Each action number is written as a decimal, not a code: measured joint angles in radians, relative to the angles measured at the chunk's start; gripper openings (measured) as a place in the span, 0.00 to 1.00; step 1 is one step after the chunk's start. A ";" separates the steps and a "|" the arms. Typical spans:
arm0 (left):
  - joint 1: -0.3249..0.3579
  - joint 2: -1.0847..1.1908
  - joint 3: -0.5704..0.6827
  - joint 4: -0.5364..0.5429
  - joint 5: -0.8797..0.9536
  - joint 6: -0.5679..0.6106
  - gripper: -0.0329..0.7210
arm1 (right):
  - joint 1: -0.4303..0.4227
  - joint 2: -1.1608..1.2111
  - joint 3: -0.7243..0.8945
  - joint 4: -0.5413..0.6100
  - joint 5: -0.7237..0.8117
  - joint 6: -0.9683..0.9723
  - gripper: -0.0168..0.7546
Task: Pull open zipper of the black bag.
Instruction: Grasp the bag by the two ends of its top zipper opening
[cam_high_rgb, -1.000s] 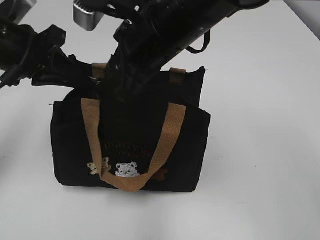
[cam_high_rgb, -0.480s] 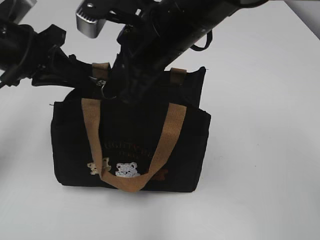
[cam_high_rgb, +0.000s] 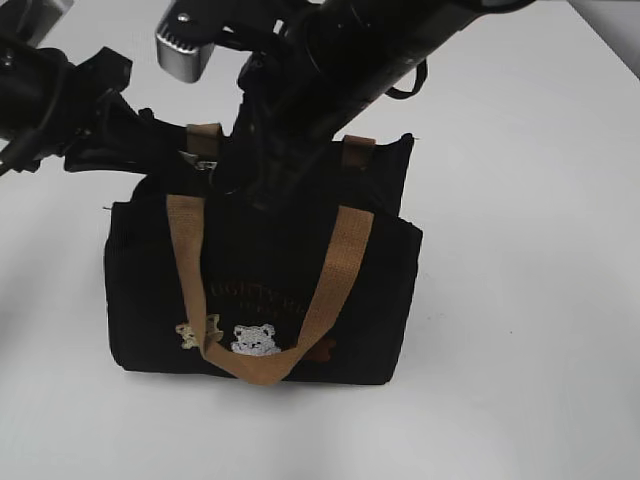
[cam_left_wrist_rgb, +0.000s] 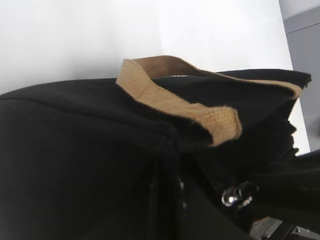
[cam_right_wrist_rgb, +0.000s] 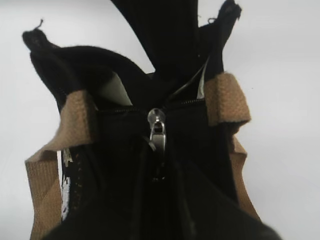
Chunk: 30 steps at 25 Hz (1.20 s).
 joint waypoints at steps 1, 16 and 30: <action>0.000 0.000 0.000 -0.001 0.001 0.000 0.05 | 0.000 -0.003 0.000 -0.011 0.002 0.002 0.12; 0.000 -0.013 0.000 0.008 0.018 0.000 0.05 | -0.229 -0.138 0.000 -0.087 0.350 0.207 0.12; -0.001 -0.013 0.000 0.032 0.019 0.000 0.05 | -0.458 -0.164 0.000 -0.093 0.533 0.382 0.12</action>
